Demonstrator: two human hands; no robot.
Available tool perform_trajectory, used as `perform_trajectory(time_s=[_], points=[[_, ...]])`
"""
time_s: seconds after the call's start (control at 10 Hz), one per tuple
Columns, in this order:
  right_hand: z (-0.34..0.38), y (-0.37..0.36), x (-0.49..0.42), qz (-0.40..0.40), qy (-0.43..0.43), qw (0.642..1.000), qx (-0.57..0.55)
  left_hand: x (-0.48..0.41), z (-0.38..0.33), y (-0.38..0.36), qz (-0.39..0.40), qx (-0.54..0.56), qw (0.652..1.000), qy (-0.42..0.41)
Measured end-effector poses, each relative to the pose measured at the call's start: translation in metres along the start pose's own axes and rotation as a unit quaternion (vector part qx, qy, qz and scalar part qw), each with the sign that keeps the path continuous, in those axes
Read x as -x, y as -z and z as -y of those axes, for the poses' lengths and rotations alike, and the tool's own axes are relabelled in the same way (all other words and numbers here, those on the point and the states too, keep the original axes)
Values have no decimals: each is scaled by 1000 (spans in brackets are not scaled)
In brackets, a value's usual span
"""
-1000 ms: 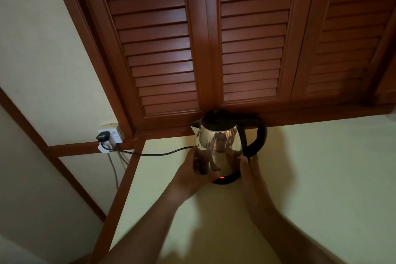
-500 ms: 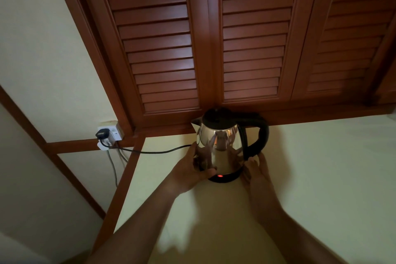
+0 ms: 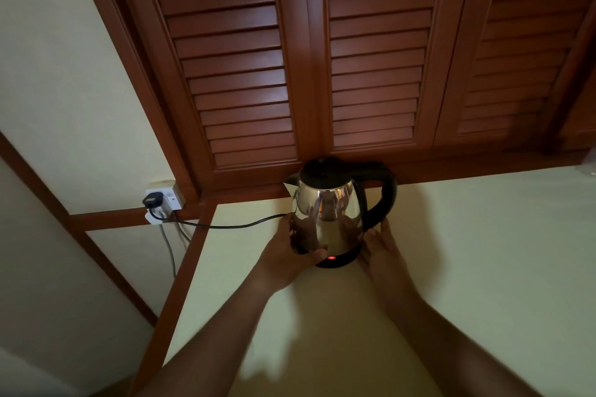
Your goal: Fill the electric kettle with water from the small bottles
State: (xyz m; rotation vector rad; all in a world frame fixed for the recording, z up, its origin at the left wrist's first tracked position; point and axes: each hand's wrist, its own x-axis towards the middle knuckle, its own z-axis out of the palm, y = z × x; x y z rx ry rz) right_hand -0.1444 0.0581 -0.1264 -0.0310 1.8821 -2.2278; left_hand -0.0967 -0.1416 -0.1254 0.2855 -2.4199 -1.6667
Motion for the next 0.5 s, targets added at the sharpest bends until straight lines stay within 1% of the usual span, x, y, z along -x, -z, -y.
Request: perform_trajectory(time_s=[0.1, 0.2, 0.3, 0.4, 0.5], points=[[-1, 3, 3, 6, 6, 999, 49, 3, -3, -1, 0, -2, 1000, -8], [11, -2, 20, 33, 47, 991, 124, 8, -2, -1, -9, -4, 1000, -12], [10, -2, 34, 69, 94, 967, 228, 21, -7, -1, -26, -7, 999, -17], [1, 6, 47, 89, 157, 924, 339, 45, -11, -1, -43, -67, 997, -15], [-12, 14, 55, 99, 241, 856, 447, 69, -10, -6, -38, -85, 994, -53]])
